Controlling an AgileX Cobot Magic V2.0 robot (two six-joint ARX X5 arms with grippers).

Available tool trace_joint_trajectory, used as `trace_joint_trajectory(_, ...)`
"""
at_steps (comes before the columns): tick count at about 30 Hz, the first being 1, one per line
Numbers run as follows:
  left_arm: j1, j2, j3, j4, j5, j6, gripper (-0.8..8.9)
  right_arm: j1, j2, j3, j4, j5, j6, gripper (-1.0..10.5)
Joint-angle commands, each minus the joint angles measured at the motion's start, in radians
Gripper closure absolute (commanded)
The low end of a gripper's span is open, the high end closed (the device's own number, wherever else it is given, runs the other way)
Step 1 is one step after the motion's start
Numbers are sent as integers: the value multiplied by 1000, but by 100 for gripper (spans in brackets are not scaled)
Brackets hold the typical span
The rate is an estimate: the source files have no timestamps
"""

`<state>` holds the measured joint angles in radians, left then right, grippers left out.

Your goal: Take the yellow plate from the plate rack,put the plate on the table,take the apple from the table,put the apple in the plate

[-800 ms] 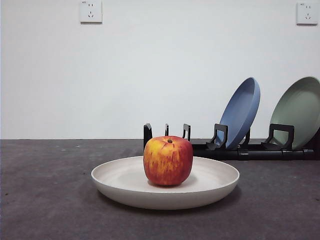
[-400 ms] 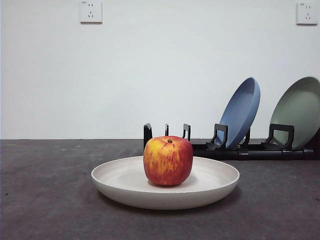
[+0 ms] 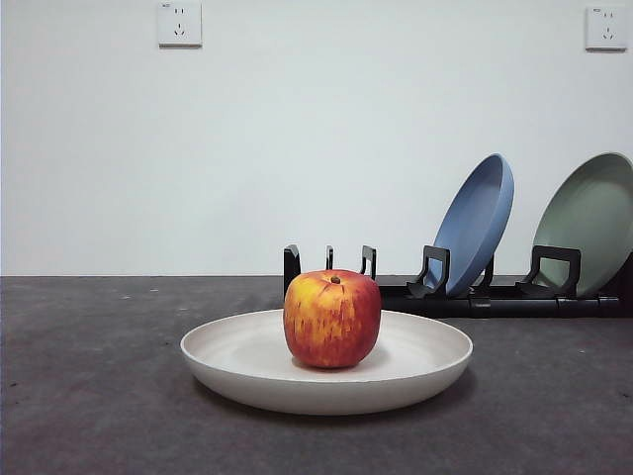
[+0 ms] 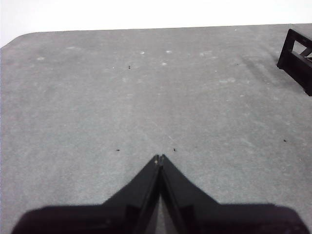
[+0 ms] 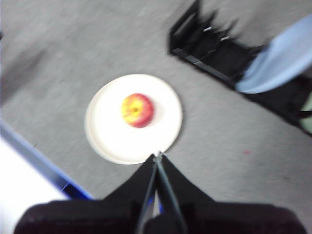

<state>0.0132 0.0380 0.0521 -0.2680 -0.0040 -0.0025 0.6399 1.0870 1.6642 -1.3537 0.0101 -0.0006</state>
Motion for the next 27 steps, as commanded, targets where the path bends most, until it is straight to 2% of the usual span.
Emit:
trace_joint_trajectory(1, 3, 3, -12, 3, 5, -9, 816, -80, -71, -1, 51, -41, -36, 946)
trace_joint_trajectory(3, 3, 5, -12, 3, 5, -9, 816, -167, -132, -9, 132, -123, -38, 946)
trace_joint_trajectory(5, 3, 8, -12, 3, 5, -9, 816, -265, -195, -28, 209, -171, -44, 946)
trace_joint_trajectory(9, 3, 15, -11, 3, 5, -9, 816, -435, -341, -122, 331, -174, -129, 946)
trace_joint_trajectory(13, 3, 18, -11, 3, 5, -9, 816, -549, -521, -330, 459, -175, -208, 946)
trace_joint_trajectory(17, 3, 18, -11, 3, 5, -9, 816, -599, -688, -611, 604, -176, -206, 946)
trace_joint_trajectory(27, 3, 18, -11, 3, 5, -9, 816, -603, -929, -1250, 1064, -174, -111, 946)
